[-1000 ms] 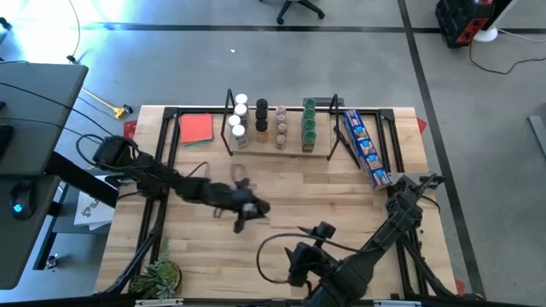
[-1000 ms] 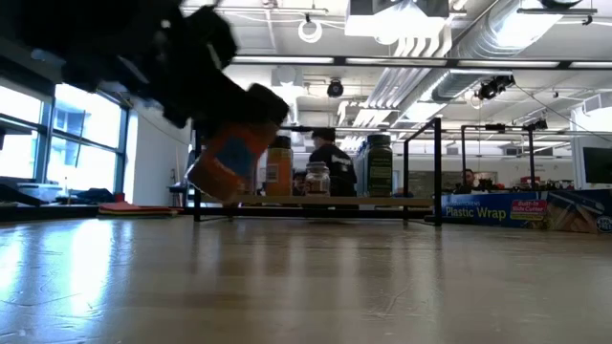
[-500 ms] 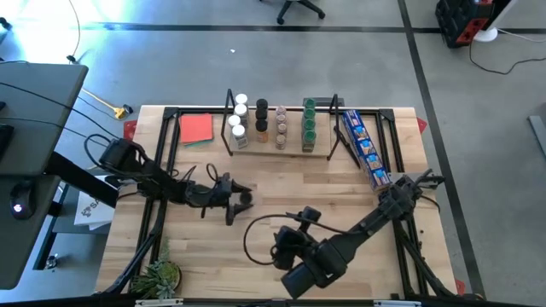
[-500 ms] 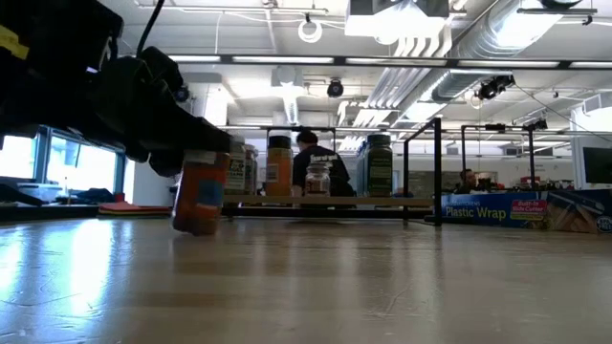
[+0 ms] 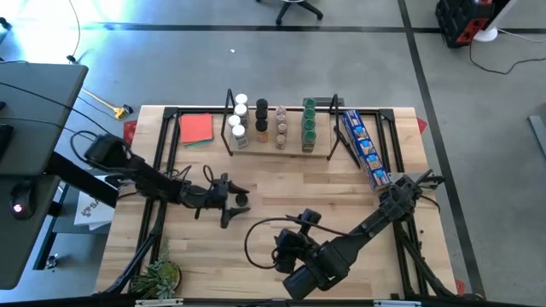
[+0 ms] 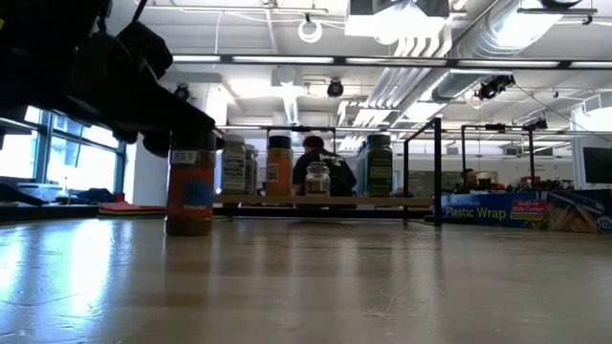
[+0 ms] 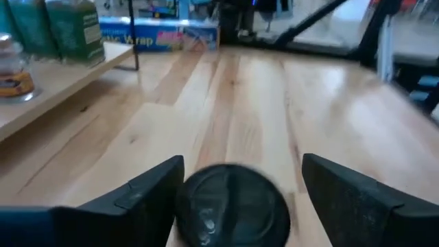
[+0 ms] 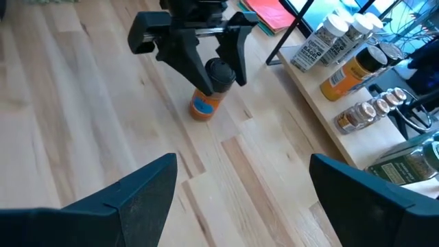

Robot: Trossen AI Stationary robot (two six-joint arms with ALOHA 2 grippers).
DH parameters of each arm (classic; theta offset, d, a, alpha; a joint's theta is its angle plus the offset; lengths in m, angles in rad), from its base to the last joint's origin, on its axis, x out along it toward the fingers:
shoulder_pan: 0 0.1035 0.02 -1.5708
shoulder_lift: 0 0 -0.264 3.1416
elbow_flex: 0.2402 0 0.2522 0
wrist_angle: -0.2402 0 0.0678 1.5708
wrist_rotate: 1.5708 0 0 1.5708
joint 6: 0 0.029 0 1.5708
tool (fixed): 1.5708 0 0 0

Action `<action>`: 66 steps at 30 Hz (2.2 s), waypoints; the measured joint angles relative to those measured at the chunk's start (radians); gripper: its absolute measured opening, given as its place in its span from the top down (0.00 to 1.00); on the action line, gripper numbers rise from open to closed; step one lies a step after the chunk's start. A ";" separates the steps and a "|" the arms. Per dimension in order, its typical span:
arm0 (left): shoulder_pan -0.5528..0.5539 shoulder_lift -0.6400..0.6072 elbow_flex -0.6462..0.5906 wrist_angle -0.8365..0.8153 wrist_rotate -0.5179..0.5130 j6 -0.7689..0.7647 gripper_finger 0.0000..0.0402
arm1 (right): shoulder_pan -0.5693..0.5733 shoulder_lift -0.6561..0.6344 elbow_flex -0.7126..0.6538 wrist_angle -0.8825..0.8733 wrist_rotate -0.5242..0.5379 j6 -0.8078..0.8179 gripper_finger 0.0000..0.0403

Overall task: Shelf spices
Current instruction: Put the black seasoning bottle on the shelf aligned with the other black seasoning bottle

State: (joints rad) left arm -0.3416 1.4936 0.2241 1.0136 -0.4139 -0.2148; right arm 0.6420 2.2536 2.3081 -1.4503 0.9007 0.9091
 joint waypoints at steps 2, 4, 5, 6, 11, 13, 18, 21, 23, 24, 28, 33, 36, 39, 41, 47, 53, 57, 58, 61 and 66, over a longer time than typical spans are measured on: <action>-0.005 -0.054 0.000 -0.103 -0.022 0.000 0.28 | 0.000 0.000 0.000 0.000 0.000 0.000 0.19; -0.012 -0.101 0.005 -0.204 -0.050 0.000 0.28 | 0.000 0.000 0.000 0.000 0.000 0.002 0.19; -0.016 -0.121 0.013 -0.254 -0.062 0.000 0.28 | 0.000 0.000 0.000 0.000 0.000 0.002 0.19; -0.021 -0.138 0.025 -0.300 -0.069 0.000 0.28 | 0.000 0.000 0.000 0.000 0.000 0.002 0.19; -0.043 -0.173 0.105 -0.511 -0.085 0.003 0.28 | 0.000 0.000 0.000 0.001 0.000 0.006 0.19; -0.052 -0.173 0.141 -0.581 -0.095 0.003 0.29 | 0.000 0.000 0.000 0.001 0.000 0.006 0.19; -0.068 -0.173 0.228 -0.736 -0.120 -0.001 0.39 | 0.000 0.000 0.000 0.002 0.005 0.007 0.19; -0.073 -0.173 0.291 -0.799 -0.120 0.001 0.49 | 0.000 0.000 0.000 0.003 0.006 0.007 0.19; -0.072 -0.173 0.341 -0.866 -0.116 0.001 0.55 | 0.000 0.000 0.000 0.003 0.008 0.007 0.19; -0.070 -0.173 0.367 -0.902 -0.113 0.010 0.59 | 0.000 0.000 0.000 0.003 0.008 0.007 0.19; -0.019 -0.173 0.473 -1.022 -0.109 0.090 0.73 | 0.000 0.000 0.000 0.004 0.008 0.007 0.19; 0.135 -0.174 0.558 -1.049 0.016 0.215 0.89 | 0.002 -0.001 0.000 0.004 0.008 0.007 0.19; 0.181 -0.176 0.592 -1.126 0.125 0.317 0.95 | 0.011 -0.001 0.000 0.003 0.009 0.007 0.19; 0.161 -0.180 0.622 -1.294 0.216 0.485 0.97 | 0.021 -0.001 0.000 -0.007 0.013 0.007 0.19; 0.123 -0.178 0.624 -1.374 0.242 0.599 0.97 | 0.028 -0.001 0.000 -0.013 0.018 0.007 0.19; -0.032 -0.114 0.641 -1.456 0.090 0.790 0.83 | 0.028 -0.001 0.000 -0.016 0.022 0.007 0.19; -0.069 0.043 0.784 -1.668 0.032 0.831 0.59 | 0.016 -0.001 0.000 -0.018 0.022 0.007 0.19; -0.060 0.170 0.844 -1.788 -0.038 0.903 0.44 | 0.014 -0.001 0.000 -0.019 0.011 0.007 0.19; -0.056 0.199 0.850 -1.798 -0.065 0.926 0.41 | 0.014 -0.001 0.000 -0.019 0.010 0.007 0.19; -0.043 0.277 0.860 -1.783 -0.149 0.990 0.34 | 0.018 -0.001 0.000 -0.019 0.013 0.007 0.19; -0.018 0.363 0.861 -1.732 -0.156 1.021 0.32 | 0.033 -0.001 0.000 -0.019 0.016 0.009 0.19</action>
State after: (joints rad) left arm -0.3595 1.8563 1.0850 -0.7187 -0.5700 0.8059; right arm 0.6746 2.2524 2.3081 -1.4696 0.9163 0.9184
